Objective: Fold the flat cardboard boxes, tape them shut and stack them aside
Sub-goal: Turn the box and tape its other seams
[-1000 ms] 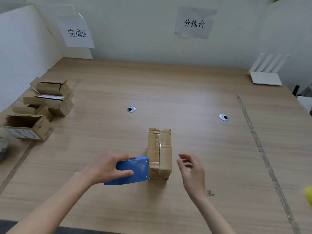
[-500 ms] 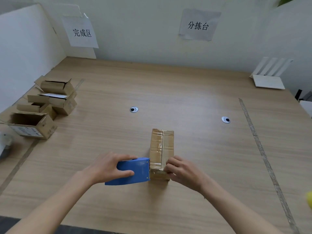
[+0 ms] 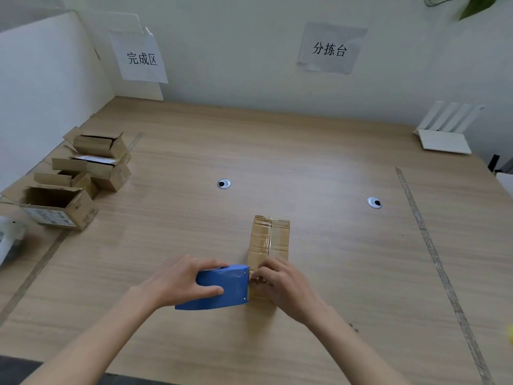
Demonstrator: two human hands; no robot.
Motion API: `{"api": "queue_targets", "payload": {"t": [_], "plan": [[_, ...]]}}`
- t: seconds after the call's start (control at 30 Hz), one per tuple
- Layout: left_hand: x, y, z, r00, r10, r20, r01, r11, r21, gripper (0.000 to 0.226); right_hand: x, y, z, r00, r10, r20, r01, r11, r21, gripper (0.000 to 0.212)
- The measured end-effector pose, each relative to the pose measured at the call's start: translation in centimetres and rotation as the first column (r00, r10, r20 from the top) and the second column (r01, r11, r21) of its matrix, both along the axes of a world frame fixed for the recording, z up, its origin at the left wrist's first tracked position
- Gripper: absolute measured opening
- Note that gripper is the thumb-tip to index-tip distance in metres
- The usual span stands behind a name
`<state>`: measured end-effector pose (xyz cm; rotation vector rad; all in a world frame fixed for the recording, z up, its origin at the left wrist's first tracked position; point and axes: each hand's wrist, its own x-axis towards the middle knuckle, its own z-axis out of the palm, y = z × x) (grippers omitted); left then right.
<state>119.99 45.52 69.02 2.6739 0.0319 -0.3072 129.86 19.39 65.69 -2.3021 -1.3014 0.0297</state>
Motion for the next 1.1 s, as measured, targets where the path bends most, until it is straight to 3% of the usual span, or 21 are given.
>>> {"api": "queue_targets", "payload": {"t": [0.2,0.53,0.83,1.1], "plan": [[-0.1,1.2,0.3,1.0,-0.003,0.011,0.002,0.999,0.033,0.056,-0.4,-0.1,-1.6,0.997,-0.075,-0.034,0.078,0.992,0.099,0.015],[0.8,3.2,1.3,0.996,-0.08,-0.031,0.084,0.981,0.176,0.061,0.0,-0.4,-1.7,0.99,-0.05,-0.132,0.056,0.998,0.042,0.02],[0.7,4.7,1.1,0.999,-0.039,-0.003,0.039,0.976,0.214,0.062,-0.3,-0.6,-1.5,0.987,-0.08,-0.138,0.084,0.996,0.023,0.017],[1.4,4.3,0.5,0.999,-0.042,-0.006,0.042,0.953,0.301,0.063,-1.2,2.7,-0.9,0.949,-0.305,-0.081,0.302,0.952,-0.046,0.036]]}}
